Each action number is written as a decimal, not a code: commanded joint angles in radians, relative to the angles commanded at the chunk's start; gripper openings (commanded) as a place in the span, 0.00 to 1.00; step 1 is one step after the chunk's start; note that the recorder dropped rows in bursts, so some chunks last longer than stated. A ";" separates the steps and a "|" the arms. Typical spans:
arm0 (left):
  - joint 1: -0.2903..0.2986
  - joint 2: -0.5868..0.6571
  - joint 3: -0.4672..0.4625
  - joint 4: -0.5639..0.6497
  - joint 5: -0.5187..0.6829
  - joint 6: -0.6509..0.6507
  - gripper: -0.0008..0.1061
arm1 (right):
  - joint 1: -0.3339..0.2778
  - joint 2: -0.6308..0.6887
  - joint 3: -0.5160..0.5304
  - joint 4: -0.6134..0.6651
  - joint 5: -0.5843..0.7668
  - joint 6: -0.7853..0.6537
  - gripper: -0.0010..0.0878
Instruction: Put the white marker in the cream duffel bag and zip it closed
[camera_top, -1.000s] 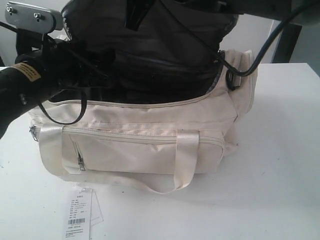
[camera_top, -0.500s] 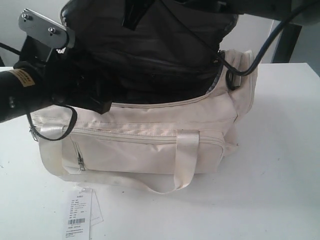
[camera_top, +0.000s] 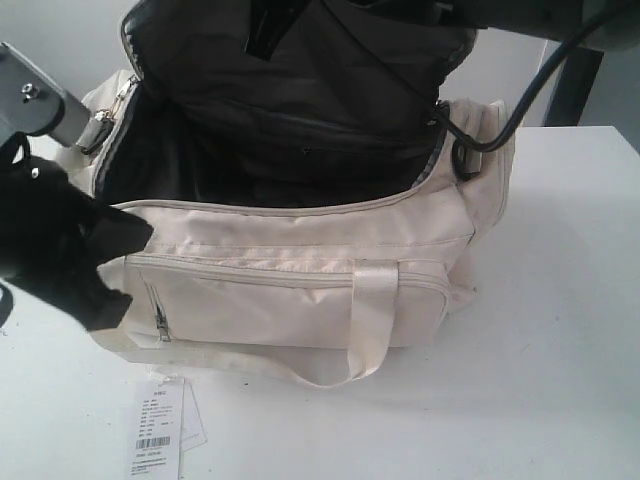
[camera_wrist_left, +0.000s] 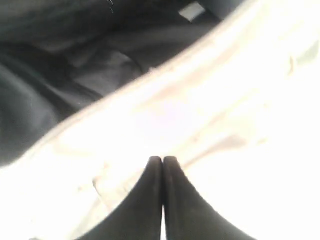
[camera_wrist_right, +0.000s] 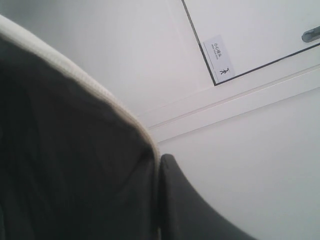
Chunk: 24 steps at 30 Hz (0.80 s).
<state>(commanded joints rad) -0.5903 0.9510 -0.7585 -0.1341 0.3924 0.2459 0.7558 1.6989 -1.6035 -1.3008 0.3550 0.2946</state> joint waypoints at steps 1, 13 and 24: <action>0.000 -0.008 0.000 0.004 0.039 0.002 0.01 | 0.000 0.000 0.000 0.000 0.000 0.000 0.01; 0.000 -0.019 0.000 0.415 0.548 -0.215 0.01 | 0.000 0.000 0.000 0.000 0.000 0.000 0.01; 0.264 0.158 -0.015 0.240 0.585 -0.227 0.01 | 0.000 0.000 0.000 0.000 -0.005 0.000 0.01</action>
<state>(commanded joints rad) -0.3263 1.1094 -0.7738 0.1059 0.9776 0.0191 0.7558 1.6989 -1.6035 -1.3008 0.3504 0.2946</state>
